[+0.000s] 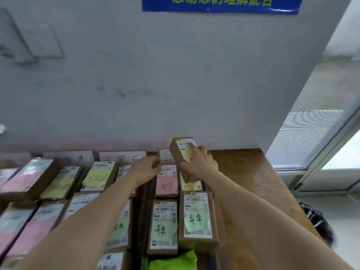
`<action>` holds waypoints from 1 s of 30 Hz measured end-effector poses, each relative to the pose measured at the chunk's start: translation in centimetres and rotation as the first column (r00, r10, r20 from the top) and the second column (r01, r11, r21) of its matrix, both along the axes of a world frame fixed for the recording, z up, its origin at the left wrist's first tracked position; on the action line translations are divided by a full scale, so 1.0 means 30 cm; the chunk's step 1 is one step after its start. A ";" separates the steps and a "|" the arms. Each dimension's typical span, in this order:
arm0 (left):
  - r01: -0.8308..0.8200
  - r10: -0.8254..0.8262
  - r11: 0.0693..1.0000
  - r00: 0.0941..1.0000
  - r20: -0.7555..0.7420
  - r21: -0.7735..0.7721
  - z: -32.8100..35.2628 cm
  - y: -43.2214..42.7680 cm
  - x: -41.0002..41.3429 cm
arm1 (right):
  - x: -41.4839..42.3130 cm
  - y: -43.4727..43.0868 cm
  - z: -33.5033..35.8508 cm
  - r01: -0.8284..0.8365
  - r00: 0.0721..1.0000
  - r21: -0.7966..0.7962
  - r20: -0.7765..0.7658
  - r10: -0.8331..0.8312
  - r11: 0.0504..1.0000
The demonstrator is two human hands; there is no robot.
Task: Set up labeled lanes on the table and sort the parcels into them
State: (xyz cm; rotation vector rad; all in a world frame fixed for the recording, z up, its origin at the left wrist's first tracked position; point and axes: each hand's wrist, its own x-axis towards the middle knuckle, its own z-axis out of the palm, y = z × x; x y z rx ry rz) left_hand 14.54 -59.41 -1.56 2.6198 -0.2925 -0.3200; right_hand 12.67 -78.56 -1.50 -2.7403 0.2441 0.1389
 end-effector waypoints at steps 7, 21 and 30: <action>-0.045 0.030 0.991 0.993 -0.115 -0.127 -0.071 0.153 -0.008 | 0.014 0.221 -0.102 0.178 0.983 -0.026 -0.033 -0.178 0.984; 0.102 -0.118 0.992 0.955 -0.271 -0.072 -0.145 0.142 -0.001 | 0.050 0.289 -0.210 0.046 0.996 0.014 -0.074 -0.045 0.999; 0.139 -0.135 0.990 0.974 -0.184 0.010 -0.104 0.173 -0.022 | 0.003 0.253 -0.143 -0.062 0.997 -0.188 -0.063 0.051 0.980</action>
